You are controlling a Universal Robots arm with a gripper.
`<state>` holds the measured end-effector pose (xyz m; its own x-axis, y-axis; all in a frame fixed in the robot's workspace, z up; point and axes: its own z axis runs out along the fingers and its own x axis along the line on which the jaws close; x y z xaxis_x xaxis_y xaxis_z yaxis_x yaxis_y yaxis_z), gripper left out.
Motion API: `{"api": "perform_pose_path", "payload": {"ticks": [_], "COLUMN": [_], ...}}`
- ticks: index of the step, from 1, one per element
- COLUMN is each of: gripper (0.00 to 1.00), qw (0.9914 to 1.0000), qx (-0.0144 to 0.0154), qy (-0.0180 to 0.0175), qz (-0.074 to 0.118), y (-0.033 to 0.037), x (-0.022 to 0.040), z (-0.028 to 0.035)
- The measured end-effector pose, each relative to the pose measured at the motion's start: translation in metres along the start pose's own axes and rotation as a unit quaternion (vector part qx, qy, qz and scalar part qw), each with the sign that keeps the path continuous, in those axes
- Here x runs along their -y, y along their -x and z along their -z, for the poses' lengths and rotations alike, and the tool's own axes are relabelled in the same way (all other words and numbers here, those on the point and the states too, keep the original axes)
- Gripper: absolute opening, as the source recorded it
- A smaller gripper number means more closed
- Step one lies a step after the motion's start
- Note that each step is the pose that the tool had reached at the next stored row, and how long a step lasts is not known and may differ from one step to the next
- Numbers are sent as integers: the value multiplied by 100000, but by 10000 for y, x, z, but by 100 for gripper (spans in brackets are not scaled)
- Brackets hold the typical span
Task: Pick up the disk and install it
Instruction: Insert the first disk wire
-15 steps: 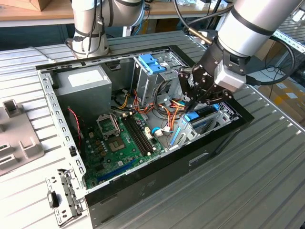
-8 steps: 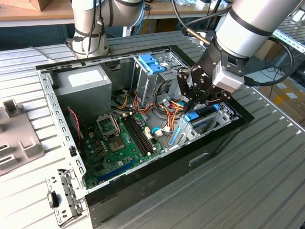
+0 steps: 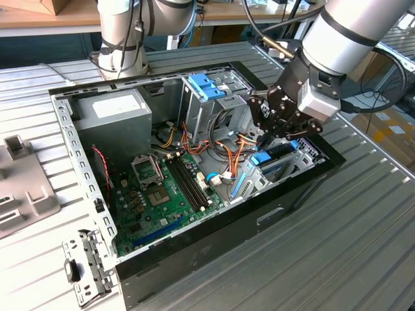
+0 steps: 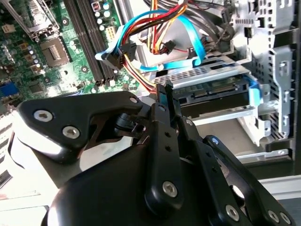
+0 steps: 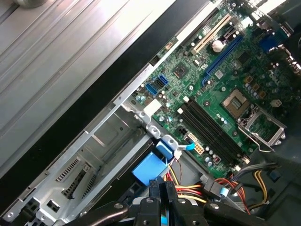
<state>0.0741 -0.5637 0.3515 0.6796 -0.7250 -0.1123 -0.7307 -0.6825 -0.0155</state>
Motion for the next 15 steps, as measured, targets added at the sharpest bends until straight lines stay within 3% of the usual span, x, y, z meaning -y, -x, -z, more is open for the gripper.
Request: {"api": "perform_pose_path", "payload": {"ticks": [15], "gripper": [16], "qw": [99993], "qx": [279], "qy": [197], "qz": [-1119], "y": [-177], "x": [179], "z": [17]}}
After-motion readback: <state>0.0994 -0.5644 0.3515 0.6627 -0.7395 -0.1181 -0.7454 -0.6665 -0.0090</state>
